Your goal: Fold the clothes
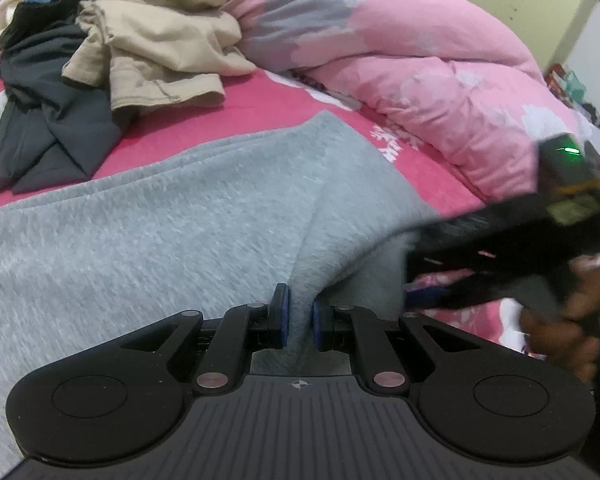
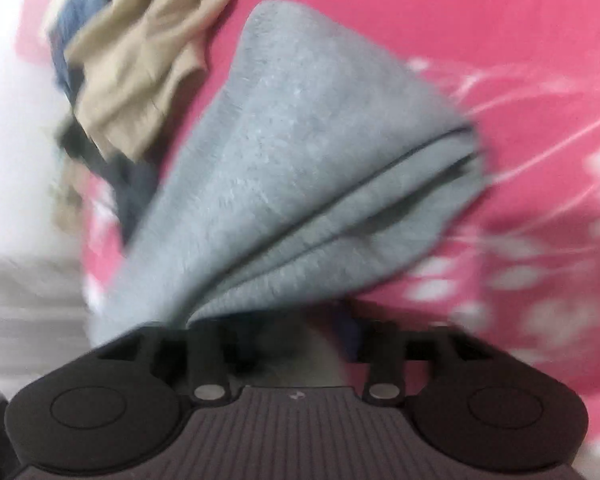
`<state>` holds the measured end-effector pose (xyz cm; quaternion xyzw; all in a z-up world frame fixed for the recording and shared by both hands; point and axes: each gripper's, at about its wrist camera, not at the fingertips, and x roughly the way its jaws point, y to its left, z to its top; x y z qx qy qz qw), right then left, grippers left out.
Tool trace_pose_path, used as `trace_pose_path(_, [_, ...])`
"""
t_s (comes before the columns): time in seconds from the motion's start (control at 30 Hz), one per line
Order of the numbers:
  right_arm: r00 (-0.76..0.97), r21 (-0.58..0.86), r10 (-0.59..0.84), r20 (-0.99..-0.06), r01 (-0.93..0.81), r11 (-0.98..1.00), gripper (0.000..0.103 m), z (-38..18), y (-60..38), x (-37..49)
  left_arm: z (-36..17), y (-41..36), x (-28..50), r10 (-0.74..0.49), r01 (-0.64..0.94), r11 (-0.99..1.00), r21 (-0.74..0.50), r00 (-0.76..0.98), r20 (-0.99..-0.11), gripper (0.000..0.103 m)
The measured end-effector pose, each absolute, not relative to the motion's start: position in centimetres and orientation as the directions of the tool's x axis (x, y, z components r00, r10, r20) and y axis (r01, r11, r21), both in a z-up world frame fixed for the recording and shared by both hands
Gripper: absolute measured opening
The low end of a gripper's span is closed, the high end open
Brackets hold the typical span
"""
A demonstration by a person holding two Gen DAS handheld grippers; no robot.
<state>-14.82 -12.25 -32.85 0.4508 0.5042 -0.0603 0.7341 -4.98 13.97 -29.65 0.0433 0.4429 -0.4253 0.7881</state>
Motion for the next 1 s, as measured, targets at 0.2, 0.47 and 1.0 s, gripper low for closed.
trace_pose_path(0.2, [0.518, 0.59, 0.328, -0.79, 0.496, 0.637, 0.054, -29.0, -13.3, -18.8, -30.1, 14.0, -4.1, -0.624, 0.666, 0.664, -0.341, 0.241, -0.743, 0.01])
trace_pose_path(0.47, [0.679, 0.578, 0.315, -0.663, 0.197, 0.792, 0.047, -24.8, -8.9, -15.8, -29.3, 14.3, -4.3, -0.635, 0.673, 0.653, -0.348, 0.235, -0.736, 0.01])
trace_pose_path(1.0, [0.484, 0.644, 0.425, -0.765, 0.565, 0.516, 0.045, -32.6, -13.6, -14.5, -29.2, 15.1, -3.7, -0.667, 0.647, 0.649, -0.4, 0.232, -0.708, 0.01])
